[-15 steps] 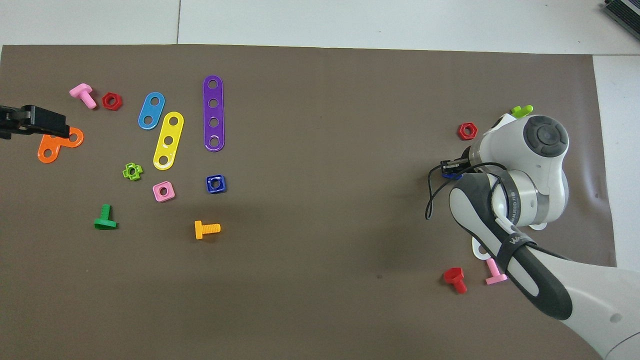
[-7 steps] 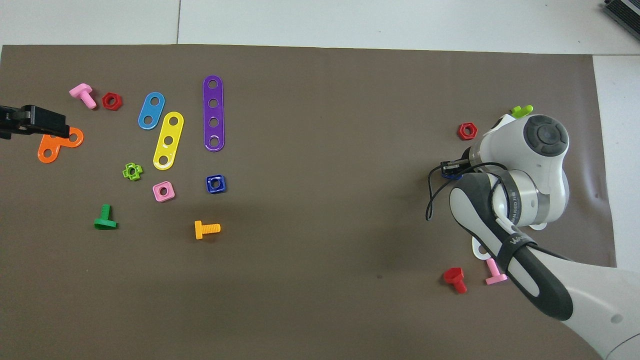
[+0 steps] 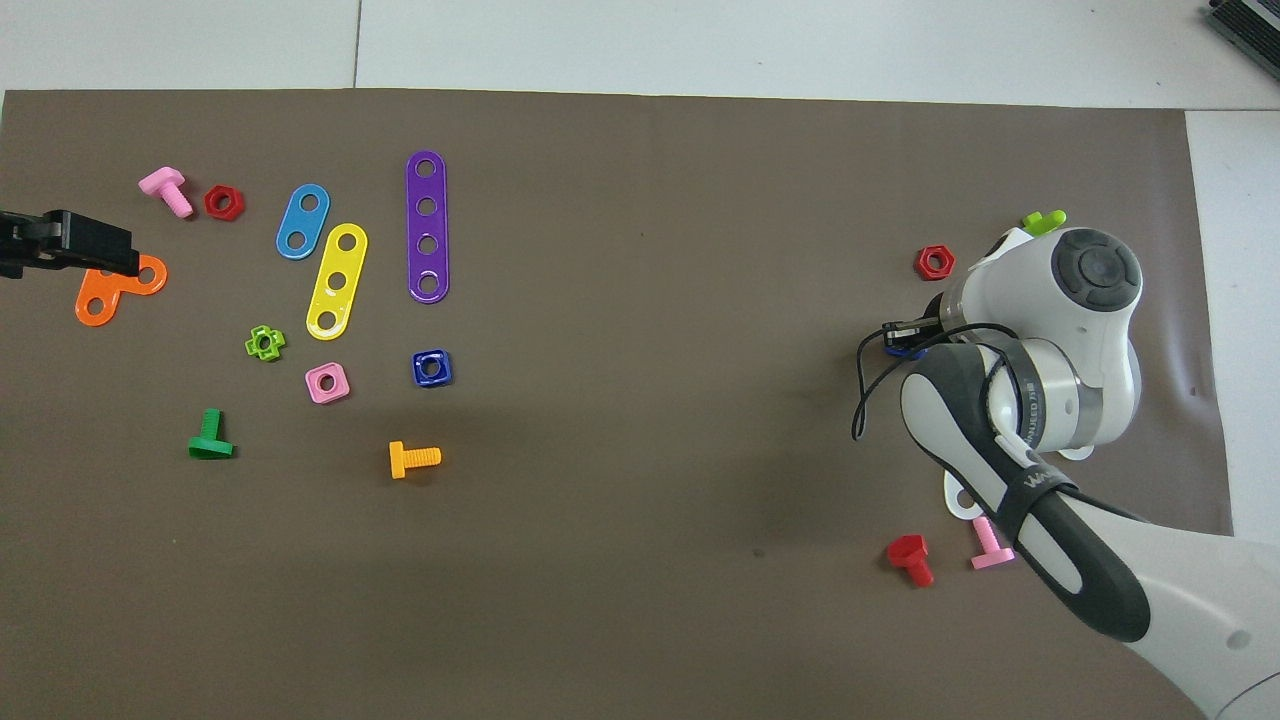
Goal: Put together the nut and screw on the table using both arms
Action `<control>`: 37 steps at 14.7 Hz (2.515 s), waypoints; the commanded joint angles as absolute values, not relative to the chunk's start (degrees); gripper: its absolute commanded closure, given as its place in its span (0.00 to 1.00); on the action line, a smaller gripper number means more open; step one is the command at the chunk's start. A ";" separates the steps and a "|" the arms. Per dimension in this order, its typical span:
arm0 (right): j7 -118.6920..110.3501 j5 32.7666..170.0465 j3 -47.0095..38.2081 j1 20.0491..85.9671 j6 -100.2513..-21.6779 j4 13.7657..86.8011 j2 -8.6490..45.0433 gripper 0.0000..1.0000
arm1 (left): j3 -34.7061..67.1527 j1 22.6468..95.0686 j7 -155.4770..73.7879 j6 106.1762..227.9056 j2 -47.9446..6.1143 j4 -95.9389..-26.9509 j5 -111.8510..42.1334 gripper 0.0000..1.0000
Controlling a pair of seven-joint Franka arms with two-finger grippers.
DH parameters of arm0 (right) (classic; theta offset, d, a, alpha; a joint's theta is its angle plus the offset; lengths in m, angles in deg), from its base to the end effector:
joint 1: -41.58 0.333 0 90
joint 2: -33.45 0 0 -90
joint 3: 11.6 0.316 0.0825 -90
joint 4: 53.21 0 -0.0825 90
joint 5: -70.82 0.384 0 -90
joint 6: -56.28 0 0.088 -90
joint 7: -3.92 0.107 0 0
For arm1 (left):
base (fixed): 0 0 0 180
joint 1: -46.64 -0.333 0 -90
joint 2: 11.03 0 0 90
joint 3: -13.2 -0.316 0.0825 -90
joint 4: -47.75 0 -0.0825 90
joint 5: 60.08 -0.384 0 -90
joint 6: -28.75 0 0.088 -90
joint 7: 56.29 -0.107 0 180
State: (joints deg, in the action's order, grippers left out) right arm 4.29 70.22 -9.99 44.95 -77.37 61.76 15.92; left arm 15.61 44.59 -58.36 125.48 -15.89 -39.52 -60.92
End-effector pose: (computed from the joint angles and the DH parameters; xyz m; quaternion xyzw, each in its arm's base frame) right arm 0.6006 0.0516 0.3057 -0.9990 -0.0431 -0.0101 0.0009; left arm 0.5921 -0.0012 0.6095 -0.9989 0.0216 -0.0401 0.0061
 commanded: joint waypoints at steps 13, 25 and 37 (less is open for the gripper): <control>48.33 60.21 11.66 45.62 -65.70 43.21 12.81 1.00 | 15.92 43.57 -59.10 125.78 -14.19 -41.46 -61.67 0.00; 73.25 43.31 19.51 50.37 -74.93 43.39 0.94 1.00 | 16.27 47.24 -57.35 132.28 -11.47 -52.35 -61.14 0.00; 75.38 41.10 19.69 47.75 -71.62 44.18 8.90 0.00 | 16.10 58.49 -34.06 154.77 -18.05 -66.06 -61.14 0.07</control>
State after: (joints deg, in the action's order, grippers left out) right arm 76.13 41.56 18.65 50.88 -75.44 43.05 2.65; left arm 17.07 56.44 -36.13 151.25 -17.57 -63.33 -60.87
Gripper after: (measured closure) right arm 0.115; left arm 0.066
